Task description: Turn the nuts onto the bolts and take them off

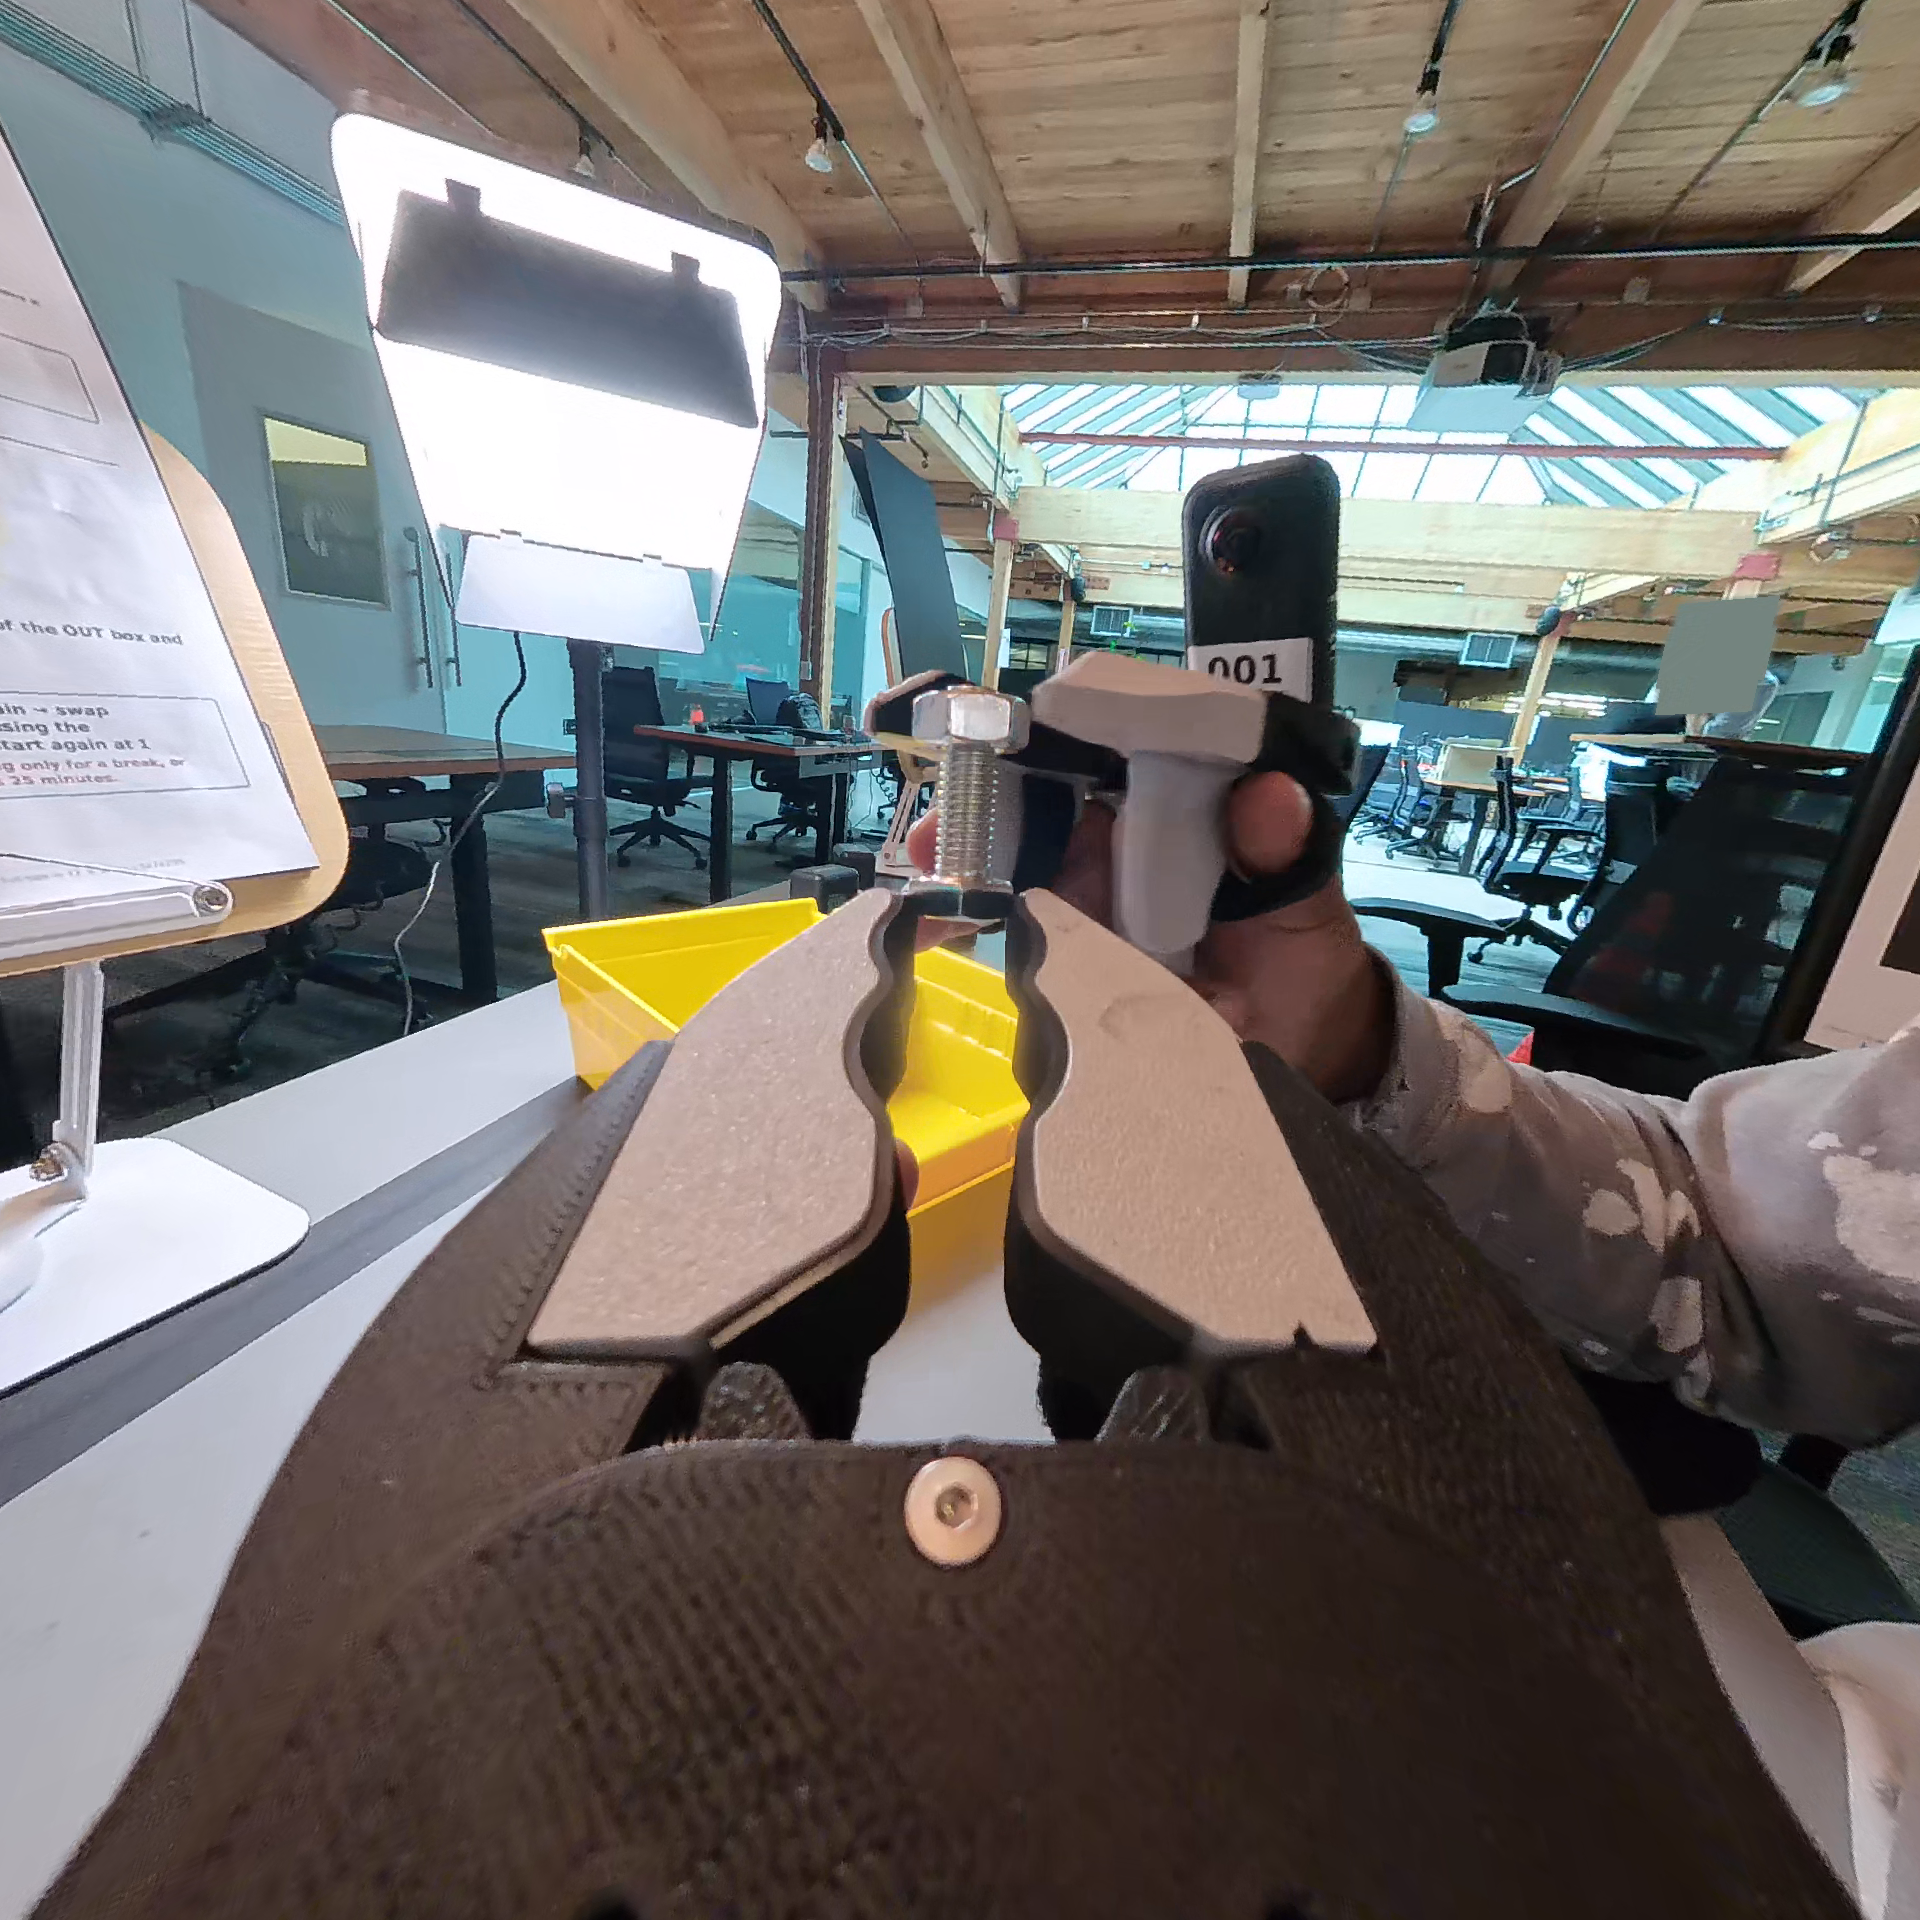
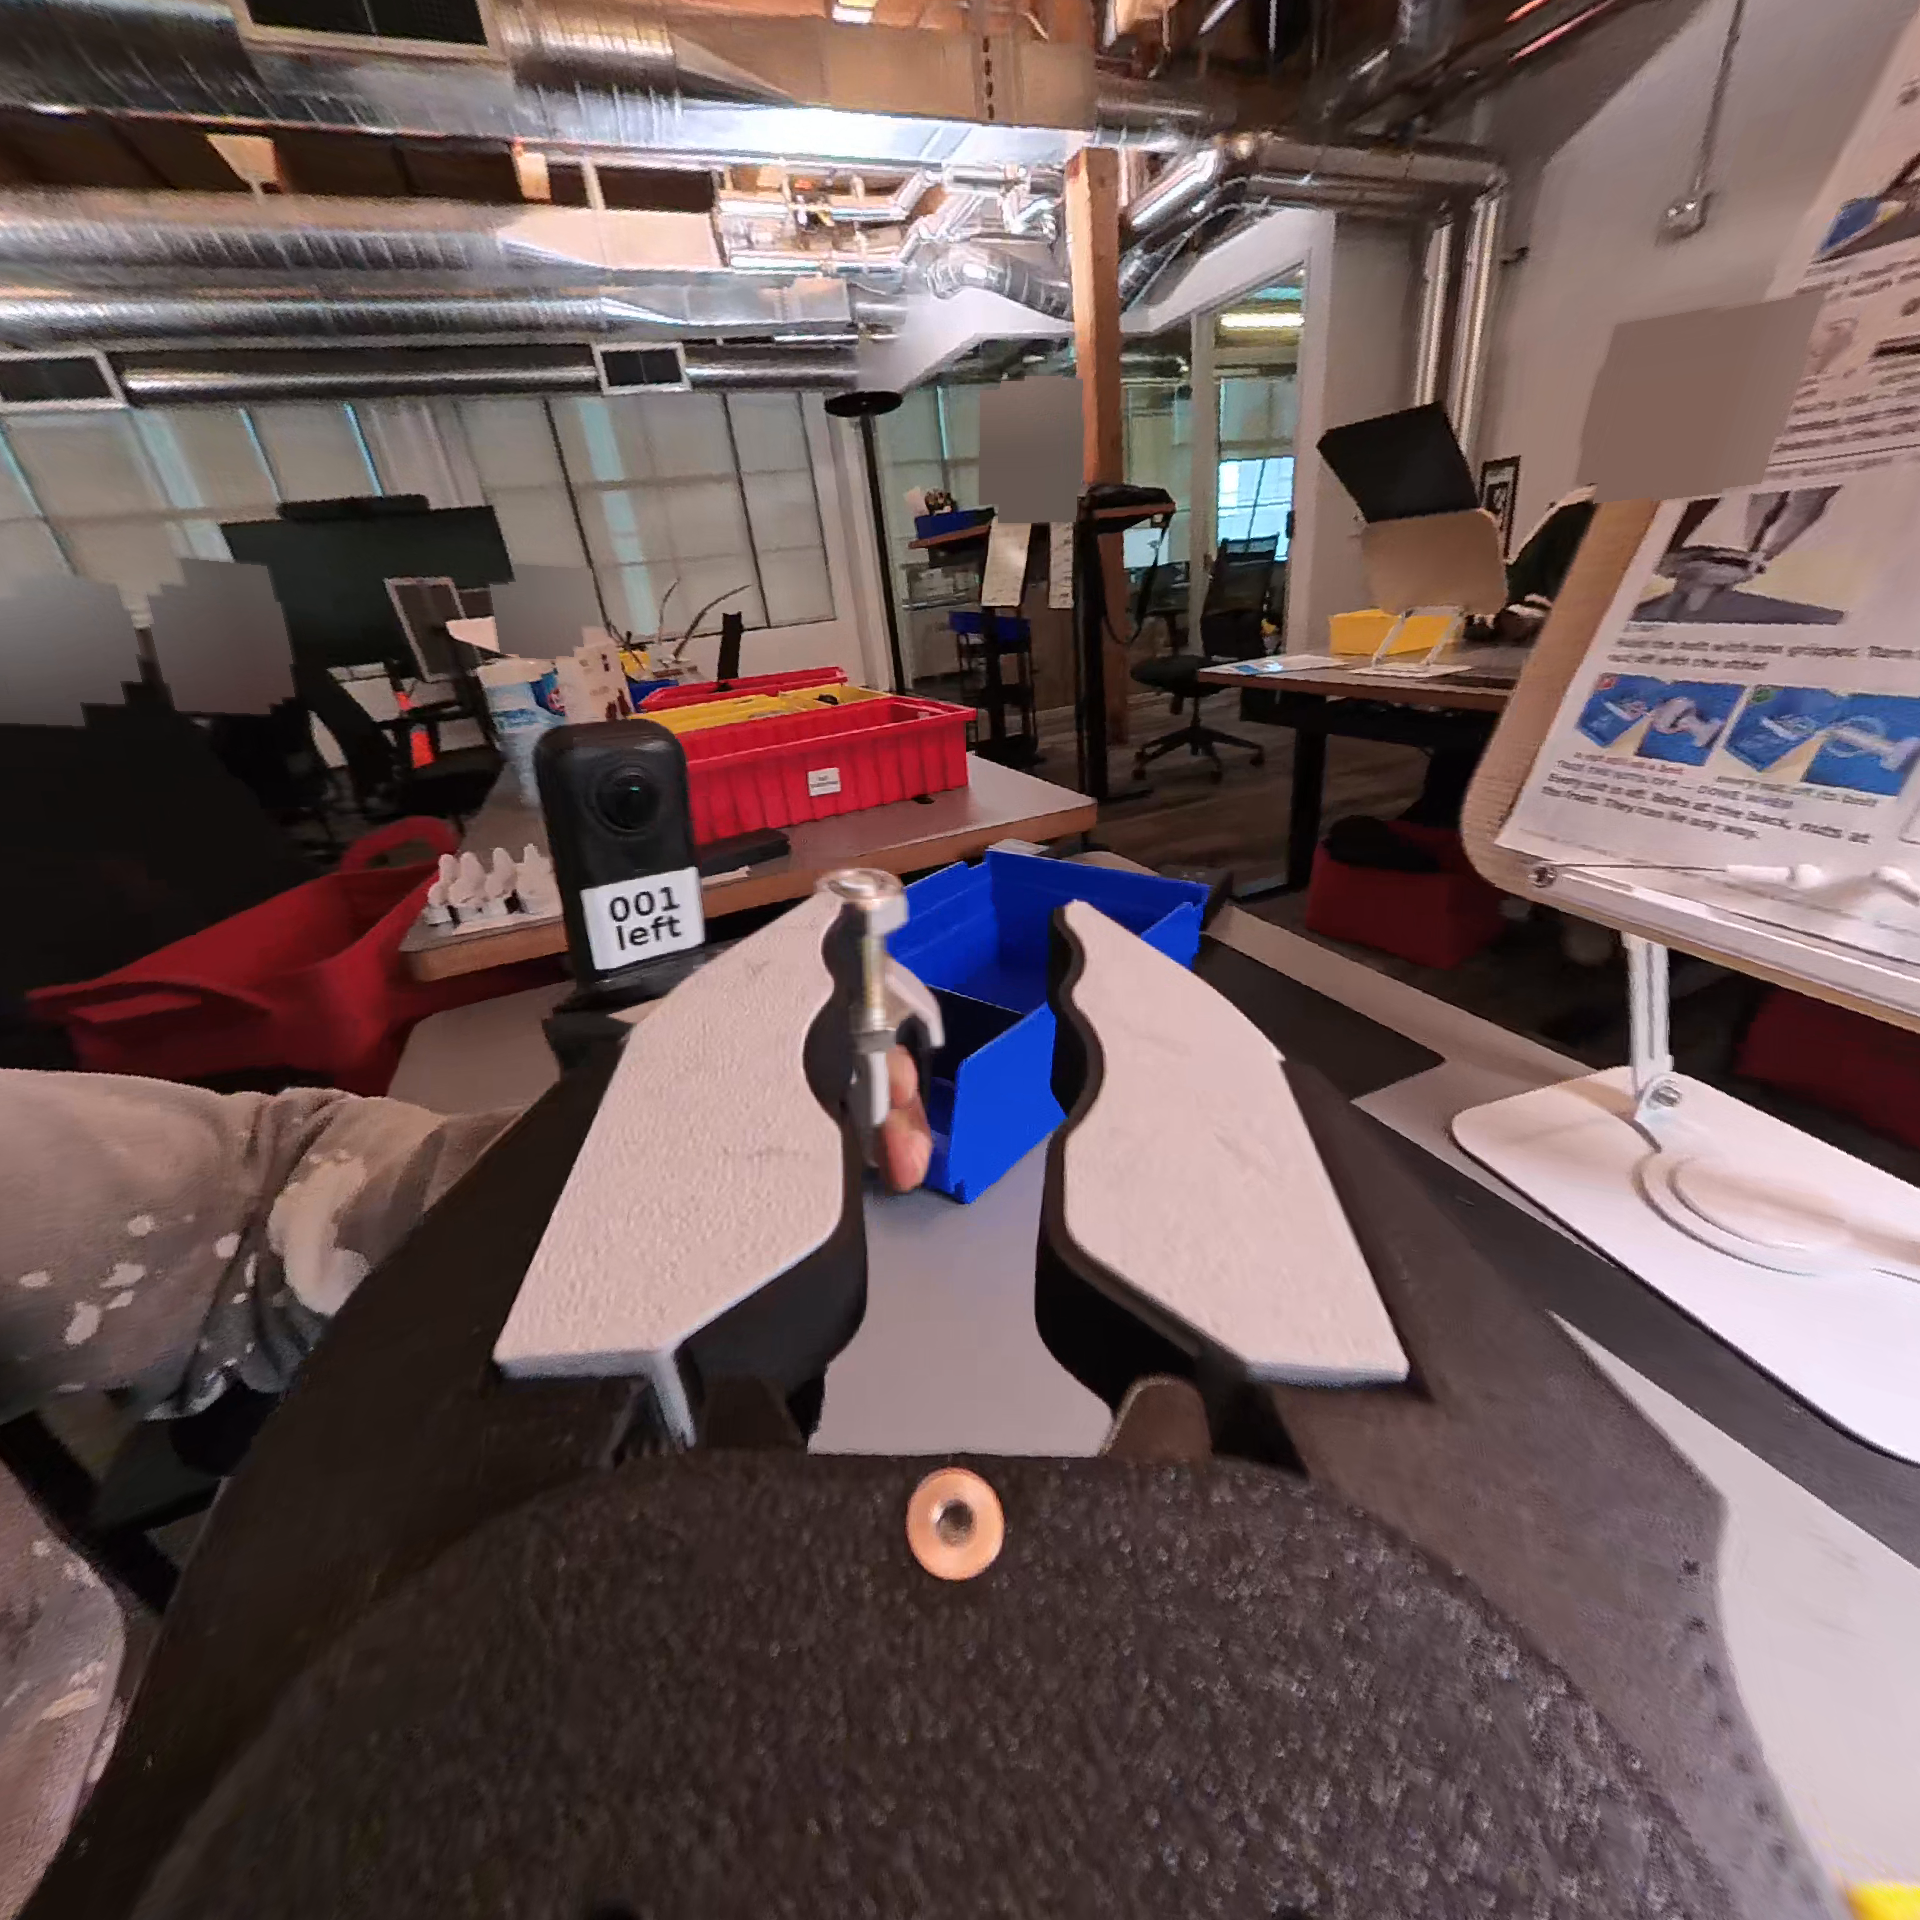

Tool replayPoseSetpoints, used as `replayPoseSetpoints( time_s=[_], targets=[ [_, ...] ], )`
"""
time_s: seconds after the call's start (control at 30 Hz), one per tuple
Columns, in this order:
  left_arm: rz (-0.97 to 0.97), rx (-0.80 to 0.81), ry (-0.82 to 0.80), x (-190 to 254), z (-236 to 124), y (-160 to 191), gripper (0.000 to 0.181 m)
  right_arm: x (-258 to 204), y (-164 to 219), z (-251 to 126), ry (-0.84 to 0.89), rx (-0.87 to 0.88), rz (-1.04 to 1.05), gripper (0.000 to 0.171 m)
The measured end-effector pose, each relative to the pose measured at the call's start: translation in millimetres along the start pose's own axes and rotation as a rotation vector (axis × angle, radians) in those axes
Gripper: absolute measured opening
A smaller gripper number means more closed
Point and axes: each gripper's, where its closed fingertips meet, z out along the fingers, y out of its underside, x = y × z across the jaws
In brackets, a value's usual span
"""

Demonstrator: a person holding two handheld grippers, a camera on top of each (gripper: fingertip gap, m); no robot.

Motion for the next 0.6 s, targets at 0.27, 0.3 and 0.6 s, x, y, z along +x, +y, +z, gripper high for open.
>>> replayPoseSetpoints(
  time_s=[0.27, 0.3, 0.6],
  targets=[
    [0.002, 0.020, 0.009, 1.8, -2.0, -5.7, 0.018, 25.6, -5.5, -11.3, 0.106, 0.029, -0.003, 0.017],
    [-0.003, 0.020, 0.009, 1.2, -2.0, -5.4, 0.018, 23.4, -8.3, -12.2, 0.089, 0.034, 0.005, 0.021],
    [-0.027, 0.024, 0.029, 3.2, -1.1, -1.6, 0.017, -2.3, 7.2, 3.4, -0.014, -0.026, -0.013, 0.023]
  ],
)
